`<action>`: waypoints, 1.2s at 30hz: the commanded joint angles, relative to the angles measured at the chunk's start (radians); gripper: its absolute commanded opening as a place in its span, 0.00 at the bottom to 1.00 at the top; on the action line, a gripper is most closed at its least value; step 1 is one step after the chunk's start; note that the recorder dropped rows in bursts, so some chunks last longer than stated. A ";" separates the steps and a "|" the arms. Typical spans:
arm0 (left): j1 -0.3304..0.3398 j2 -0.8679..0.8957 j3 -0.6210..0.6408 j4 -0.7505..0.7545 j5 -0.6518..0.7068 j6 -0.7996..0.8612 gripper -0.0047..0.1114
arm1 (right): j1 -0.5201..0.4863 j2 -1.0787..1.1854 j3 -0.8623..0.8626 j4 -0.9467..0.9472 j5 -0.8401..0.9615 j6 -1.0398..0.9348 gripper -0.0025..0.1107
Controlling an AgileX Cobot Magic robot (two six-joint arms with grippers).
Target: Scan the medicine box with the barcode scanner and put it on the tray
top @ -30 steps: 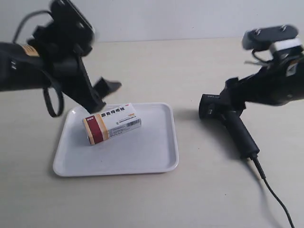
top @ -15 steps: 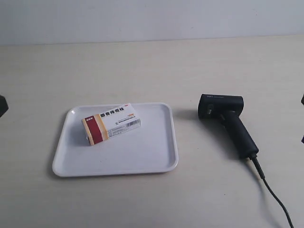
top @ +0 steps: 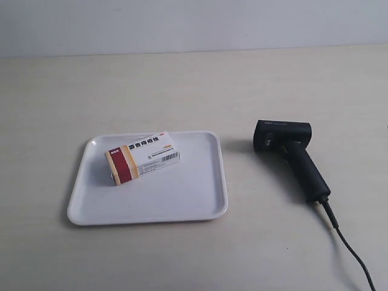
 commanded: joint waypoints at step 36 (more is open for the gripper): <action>0.340 -0.243 0.005 0.392 0.367 -0.369 0.06 | -0.003 -0.003 0.005 0.000 -0.009 0.000 0.02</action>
